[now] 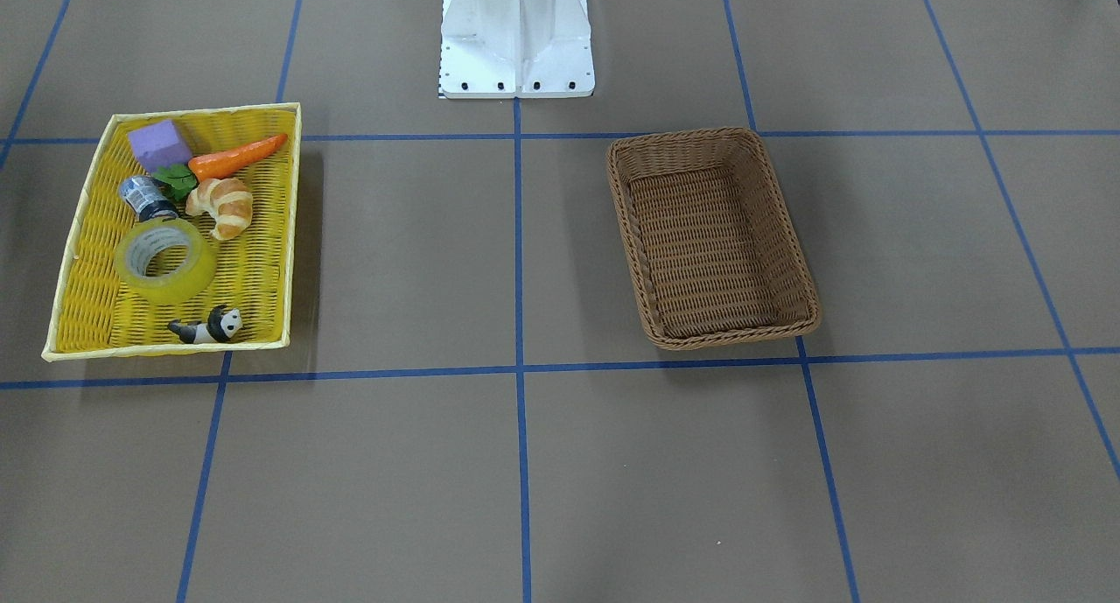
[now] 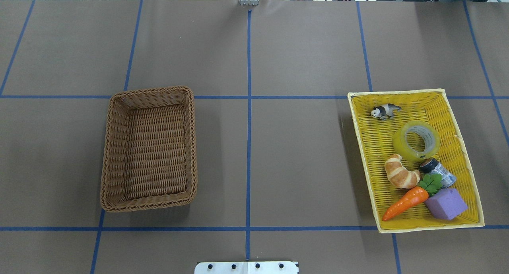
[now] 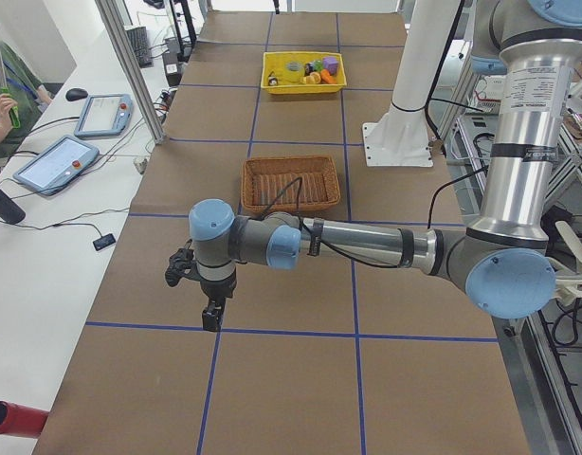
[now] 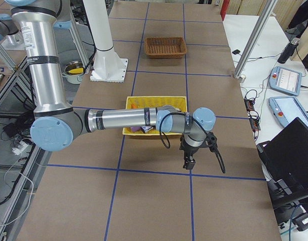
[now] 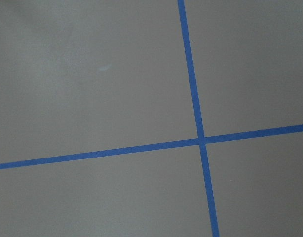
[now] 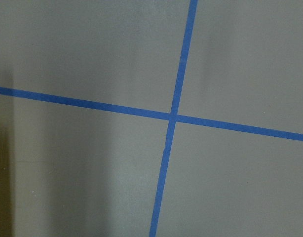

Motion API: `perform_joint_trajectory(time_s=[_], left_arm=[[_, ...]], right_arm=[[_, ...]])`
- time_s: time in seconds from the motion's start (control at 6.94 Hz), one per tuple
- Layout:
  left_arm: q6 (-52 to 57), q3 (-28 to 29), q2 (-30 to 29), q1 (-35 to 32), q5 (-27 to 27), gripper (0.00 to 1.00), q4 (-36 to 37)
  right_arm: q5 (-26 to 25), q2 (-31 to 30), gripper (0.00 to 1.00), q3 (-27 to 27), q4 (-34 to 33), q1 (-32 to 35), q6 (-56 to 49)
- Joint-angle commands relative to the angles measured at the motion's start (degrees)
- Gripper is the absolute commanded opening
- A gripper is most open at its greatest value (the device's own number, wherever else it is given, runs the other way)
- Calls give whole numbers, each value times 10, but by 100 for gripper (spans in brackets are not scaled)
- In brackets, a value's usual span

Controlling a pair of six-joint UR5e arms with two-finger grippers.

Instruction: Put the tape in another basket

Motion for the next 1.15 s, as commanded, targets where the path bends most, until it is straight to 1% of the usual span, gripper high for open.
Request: perform_joint_trajectory(time_s=[0.0,0.58,0.86,1.01], left_arm=[[0,0,0,0,-1,98,1],[1,5,0,1,0,98,0],[2,3,0,0,0,98,-1],[2,2,-1,0,0,98,-1]], right_arm=[[-1,0,100,0,10,0,1],[-1,4,100,2,11,0,-1],[-3,6,100,7,46,0,6],[-1,11,100,39,94,-7,9]])
